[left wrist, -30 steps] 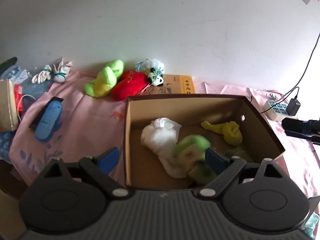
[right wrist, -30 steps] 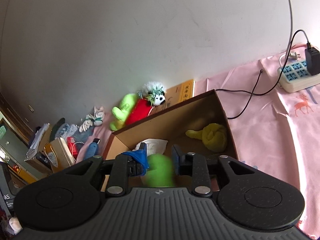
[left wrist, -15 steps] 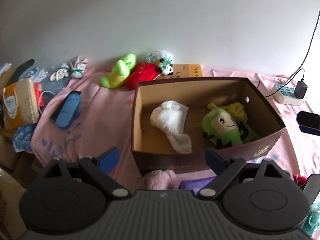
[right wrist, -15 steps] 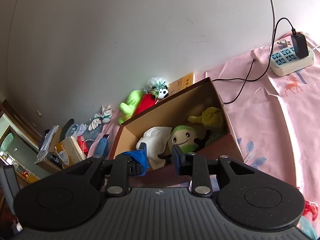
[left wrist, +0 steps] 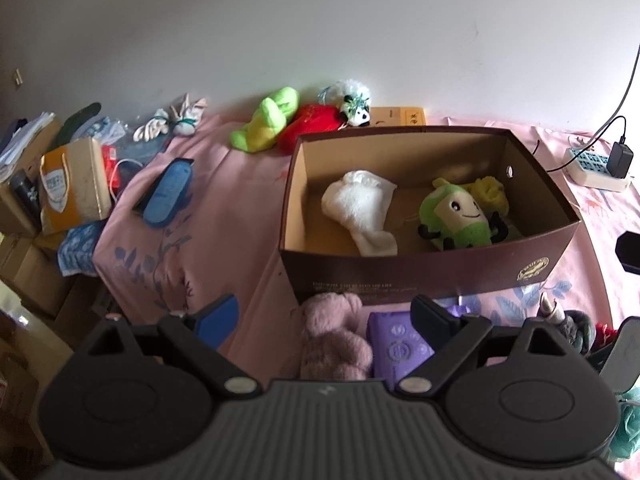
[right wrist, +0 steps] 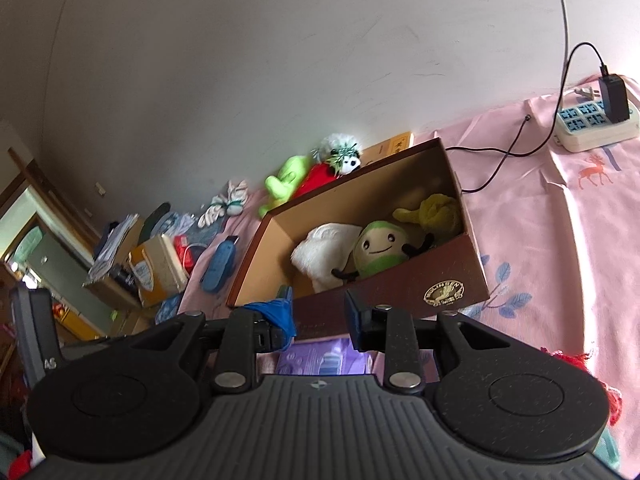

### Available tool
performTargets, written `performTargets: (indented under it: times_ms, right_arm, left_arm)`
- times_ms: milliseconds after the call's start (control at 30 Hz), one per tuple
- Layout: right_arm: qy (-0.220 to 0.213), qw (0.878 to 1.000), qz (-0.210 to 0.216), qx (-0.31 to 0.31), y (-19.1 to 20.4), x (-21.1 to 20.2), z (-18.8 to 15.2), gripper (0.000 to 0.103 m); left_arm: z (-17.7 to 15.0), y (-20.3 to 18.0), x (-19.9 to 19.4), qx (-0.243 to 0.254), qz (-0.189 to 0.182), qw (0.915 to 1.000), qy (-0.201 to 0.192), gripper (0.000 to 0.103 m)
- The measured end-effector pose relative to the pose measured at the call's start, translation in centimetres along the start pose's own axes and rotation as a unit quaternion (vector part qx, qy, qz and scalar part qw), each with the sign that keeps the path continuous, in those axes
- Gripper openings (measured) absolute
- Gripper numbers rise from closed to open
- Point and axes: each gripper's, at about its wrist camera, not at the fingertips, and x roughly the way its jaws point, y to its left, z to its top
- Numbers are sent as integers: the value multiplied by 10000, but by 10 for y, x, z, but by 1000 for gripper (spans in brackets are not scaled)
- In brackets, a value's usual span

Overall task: Organize soft objects
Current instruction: 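Move both tools back to the pile in front of the box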

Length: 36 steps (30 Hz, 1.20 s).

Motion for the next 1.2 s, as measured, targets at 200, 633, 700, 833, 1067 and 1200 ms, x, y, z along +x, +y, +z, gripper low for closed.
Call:
performTargets:
  times_ms: [200,633,700,833,1067,1200]
  right_arm:
    - [88,9996,80,-250,1,-9,-10,11]
    - [743,9915,610,-875,-3,-19,-43,12]
    - [908,9888,660,-984,-4,-18,-50,12]
    - [1223,9831,714,-1161,-8,-20,-65,13]
    - [1861,9711,559,-1383,-26,-31,-90,13]
    - [2042,9702,397,-1246,-42,-44,-100,13]
  left_arm:
    - [-10,-6,-8,-67,94,9999,38,92]
    - [-53,7,-19,-395,-79,9988,284,92]
    - [-61,6,-20,-385,-110,9986,341,92]
    - [-78,3,-20,-340,-250,9980,470,92]
    - [-105,-6,-17,-208,-532,9959,705,92]
    - [-115,-11,-16,-73,-648,9946,808,92]
